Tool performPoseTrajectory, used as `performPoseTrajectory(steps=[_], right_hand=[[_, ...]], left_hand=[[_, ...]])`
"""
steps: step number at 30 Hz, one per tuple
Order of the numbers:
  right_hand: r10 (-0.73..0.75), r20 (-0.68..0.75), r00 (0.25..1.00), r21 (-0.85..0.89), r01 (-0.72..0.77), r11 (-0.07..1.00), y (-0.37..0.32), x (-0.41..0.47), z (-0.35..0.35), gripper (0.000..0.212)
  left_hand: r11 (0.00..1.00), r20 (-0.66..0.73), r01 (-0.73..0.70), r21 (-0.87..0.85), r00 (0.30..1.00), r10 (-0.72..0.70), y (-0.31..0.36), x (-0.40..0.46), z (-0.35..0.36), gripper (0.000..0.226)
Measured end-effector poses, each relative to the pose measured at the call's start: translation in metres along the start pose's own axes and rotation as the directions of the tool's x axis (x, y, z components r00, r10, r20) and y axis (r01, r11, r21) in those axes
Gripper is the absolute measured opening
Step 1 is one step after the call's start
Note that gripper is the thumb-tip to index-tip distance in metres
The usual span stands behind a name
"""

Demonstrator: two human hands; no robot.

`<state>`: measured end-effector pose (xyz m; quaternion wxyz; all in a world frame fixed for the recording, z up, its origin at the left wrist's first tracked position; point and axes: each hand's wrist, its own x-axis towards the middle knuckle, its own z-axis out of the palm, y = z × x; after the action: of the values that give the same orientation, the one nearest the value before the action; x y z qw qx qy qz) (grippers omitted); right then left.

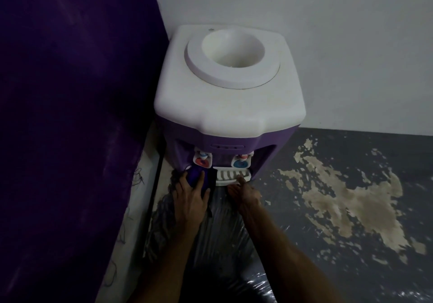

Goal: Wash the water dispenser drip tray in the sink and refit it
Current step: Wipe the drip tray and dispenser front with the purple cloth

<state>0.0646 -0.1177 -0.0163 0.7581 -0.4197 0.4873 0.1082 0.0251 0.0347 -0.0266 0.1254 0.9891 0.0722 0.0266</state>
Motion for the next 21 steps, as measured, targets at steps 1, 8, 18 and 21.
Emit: performPoseTrajectory(steps=[1,8,18,21], right_hand=[[0.001,-0.006,1.000,-0.004,-0.001,1.000,0.000,0.001,0.000,0.033],[-0.026,-0.010,1.000,0.005,0.026,1.000,0.001,0.003,0.001,0.032],[0.012,0.004,1.000,0.047,-0.012,0.999,0.001,0.002,0.003,0.039],[0.023,0.005,1.000,0.050,-0.023,0.998,0.001,0.003,0.002,0.040]], left_hand=[[1.000,0.003,0.006,-0.008,1.000,-0.006,-0.003,0.001,-0.001,0.060],[0.994,-0.016,0.033,-0.103,0.999,-0.035,-0.025,0.000,-0.003,0.063],[0.992,0.008,-0.026,-0.120,1.000,0.027,-0.038,-0.012,-0.002,0.058],[0.993,0.020,-0.078,-0.089,0.997,0.080,-0.039,-0.015,-0.004,0.045]])
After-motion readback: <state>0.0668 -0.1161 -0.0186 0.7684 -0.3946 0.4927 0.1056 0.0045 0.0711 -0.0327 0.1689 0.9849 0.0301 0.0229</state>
